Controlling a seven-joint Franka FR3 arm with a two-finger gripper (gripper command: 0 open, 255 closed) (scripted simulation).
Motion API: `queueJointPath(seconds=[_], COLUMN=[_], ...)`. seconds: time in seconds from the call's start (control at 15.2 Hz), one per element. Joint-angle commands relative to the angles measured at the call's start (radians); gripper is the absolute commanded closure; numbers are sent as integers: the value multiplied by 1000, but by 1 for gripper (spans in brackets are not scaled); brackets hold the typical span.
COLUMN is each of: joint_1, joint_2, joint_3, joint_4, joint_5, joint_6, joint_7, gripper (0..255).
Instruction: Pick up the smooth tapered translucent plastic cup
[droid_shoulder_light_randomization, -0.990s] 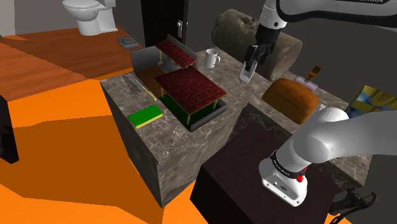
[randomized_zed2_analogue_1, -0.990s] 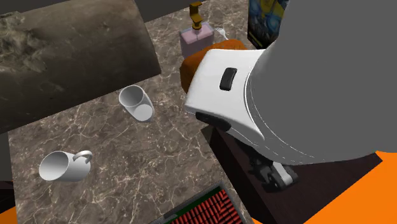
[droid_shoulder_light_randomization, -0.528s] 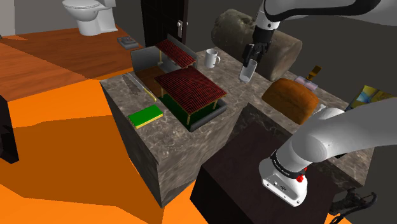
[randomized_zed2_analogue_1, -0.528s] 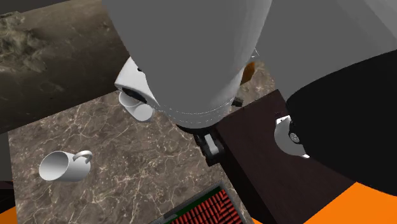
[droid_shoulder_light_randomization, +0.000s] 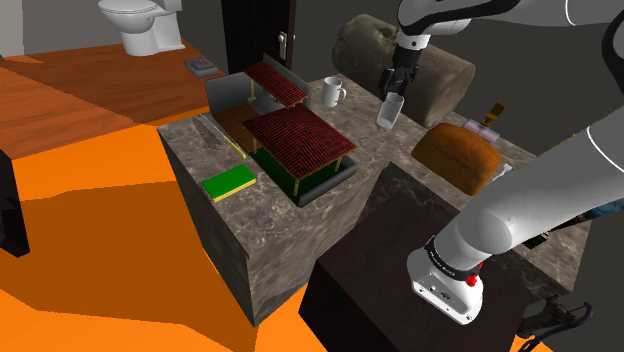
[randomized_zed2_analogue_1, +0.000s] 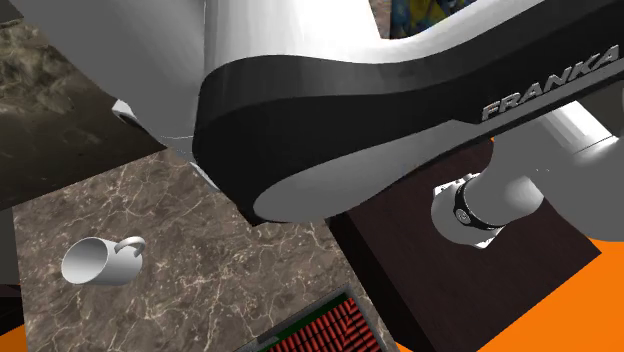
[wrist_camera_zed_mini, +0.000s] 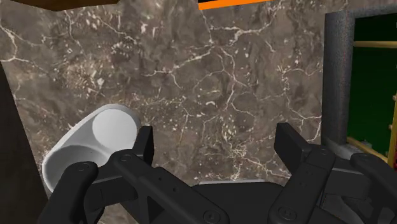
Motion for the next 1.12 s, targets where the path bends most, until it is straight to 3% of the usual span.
queueJointPath(seconds=[0.0, 0.53, 1.06], joint_1=[-10, -78, -83], joint_2=[79, 394, 433], joint_3=[-30, -93, -87], joint_4=[56, 310, 254], joint_5=[24, 159, 178], joint_6=[14, 22, 113], joint_7=[-45, -202, -214], gripper=[0, 0, 0])
